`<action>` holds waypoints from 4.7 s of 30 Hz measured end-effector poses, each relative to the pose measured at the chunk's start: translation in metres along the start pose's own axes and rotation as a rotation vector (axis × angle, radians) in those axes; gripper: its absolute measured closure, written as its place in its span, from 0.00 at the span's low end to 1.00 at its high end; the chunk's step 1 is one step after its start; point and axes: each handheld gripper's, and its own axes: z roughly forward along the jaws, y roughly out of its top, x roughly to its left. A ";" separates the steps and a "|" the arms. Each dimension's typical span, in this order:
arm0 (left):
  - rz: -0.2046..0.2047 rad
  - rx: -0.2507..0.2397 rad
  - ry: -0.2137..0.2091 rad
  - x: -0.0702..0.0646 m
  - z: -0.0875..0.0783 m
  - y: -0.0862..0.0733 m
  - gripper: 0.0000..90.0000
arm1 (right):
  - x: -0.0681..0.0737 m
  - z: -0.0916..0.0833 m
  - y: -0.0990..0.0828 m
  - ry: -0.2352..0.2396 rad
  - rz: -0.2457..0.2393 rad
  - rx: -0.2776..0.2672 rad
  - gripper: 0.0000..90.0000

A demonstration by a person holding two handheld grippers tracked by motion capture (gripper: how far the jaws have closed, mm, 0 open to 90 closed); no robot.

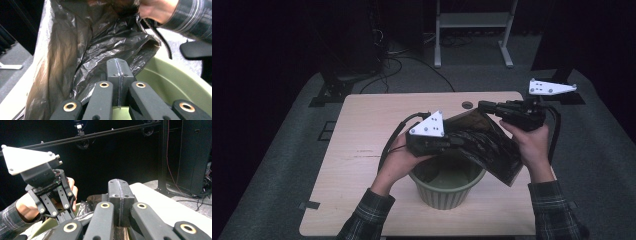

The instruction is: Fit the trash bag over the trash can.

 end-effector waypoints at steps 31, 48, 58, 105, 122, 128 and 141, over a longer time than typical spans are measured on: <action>-0.248 -0.256 0.227 0.020 -0.139 -0.072 1.00 | -0.018 -0.050 -0.035 -0.115 0.065 0.039 1.00; -0.338 -0.213 0.300 0.018 -0.163 -0.112 1.00 | -0.031 -0.091 -0.054 -0.201 0.107 0.027 1.00; -0.431 -0.179 0.327 0.017 -0.166 -0.154 1.00 | -0.043 -0.114 -0.077 -0.265 0.156 0.039 1.00; -0.309 -0.166 0.182 -0.022 -0.112 -0.108 0.49 | 0.017 -0.044 -0.075 -0.053 -0.062 0.175 0.65; -0.283 -0.157 0.188 -0.014 -0.107 -0.099 1.00 | 0.015 -0.032 -0.076 -0.043 -0.050 0.169 1.00; -0.304 -0.174 0.223 0.011 -0.107 -0.097 1.00 | 0.000 -0.029 -0.066 -0.090 -0.033 0.139 1.00; -0.348 -0.180 0.262 0.027 -0.098 -0.103 1.00 | 0.017 -0.037 -0.060 -0.072 -0.072 0.120 0.83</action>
